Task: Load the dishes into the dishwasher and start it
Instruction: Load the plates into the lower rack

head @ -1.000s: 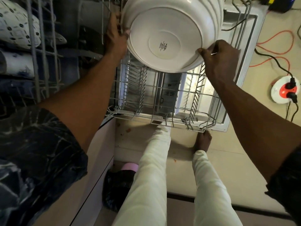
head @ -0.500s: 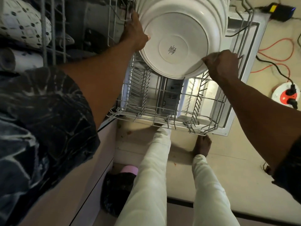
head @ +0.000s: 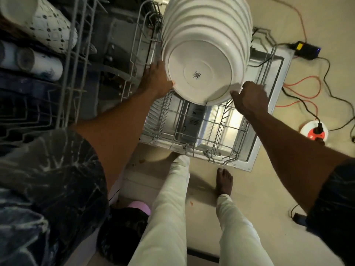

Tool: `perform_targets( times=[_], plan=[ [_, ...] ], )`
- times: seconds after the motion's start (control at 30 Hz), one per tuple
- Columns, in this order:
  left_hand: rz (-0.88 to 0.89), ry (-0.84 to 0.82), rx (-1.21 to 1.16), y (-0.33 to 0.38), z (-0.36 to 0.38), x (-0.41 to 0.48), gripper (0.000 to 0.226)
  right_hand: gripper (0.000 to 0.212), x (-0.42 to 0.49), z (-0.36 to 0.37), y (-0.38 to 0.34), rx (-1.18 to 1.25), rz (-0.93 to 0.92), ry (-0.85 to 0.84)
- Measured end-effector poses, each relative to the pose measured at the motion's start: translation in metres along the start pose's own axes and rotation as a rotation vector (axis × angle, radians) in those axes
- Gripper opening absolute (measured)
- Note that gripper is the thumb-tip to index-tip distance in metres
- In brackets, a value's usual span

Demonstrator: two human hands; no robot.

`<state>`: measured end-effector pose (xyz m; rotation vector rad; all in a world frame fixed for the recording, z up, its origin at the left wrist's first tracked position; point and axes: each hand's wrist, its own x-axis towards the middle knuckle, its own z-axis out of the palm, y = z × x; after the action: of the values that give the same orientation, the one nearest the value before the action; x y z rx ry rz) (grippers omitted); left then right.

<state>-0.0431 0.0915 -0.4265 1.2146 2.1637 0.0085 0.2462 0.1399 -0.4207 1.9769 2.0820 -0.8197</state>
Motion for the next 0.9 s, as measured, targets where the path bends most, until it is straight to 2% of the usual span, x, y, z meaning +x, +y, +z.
perform_targets(
  times=[0.1,0.23,0.33,0.5,0.63,0.83,0.9],
  plan=[
    [0.011,0.002,-0.017,0.017,-0.002,-0.052,0.067,0.041,-0.026,-0.024,-0.009,0.045,-0.097,-0.023],
    [0.022,0.045,0.005,0.052,-0.022,-0.141,0.067,0.043,-0.079,-0.072,-0.021,-0.031,-0.294,-0.074],
    [0.047,0.06,0.005,0.076,-0.042,-0.208,0.07,0.048,-0.127,-0.113,-0.029,-0.148,-0.446,-0.015],
    [0.014,0.207,-0.008,0.102,-0.074,-0.331,0.069,0.049,-0.214,-0.176,-0.039,-0.262,-0.632,0.1],
    [-0.062,0.292,-0.026,0.102,-0.087,-0.417,0.075,0.051,-0.275,-0.204,-0.042,-0.328,-0.73,0.111],
    [-0.299,0.438,-0.123,0.066,-0.083,-0.527,0.076,0.047,-0.362,-0.201,-0.074,-0.341,-0.964,0.078],
    [-0.399,0.492,-0.154,0.044,-0.08,-0.565,0.075,0.052,-0.391,-0.189,-0.098,-0.367,-1.041,0.049]
  ],
)
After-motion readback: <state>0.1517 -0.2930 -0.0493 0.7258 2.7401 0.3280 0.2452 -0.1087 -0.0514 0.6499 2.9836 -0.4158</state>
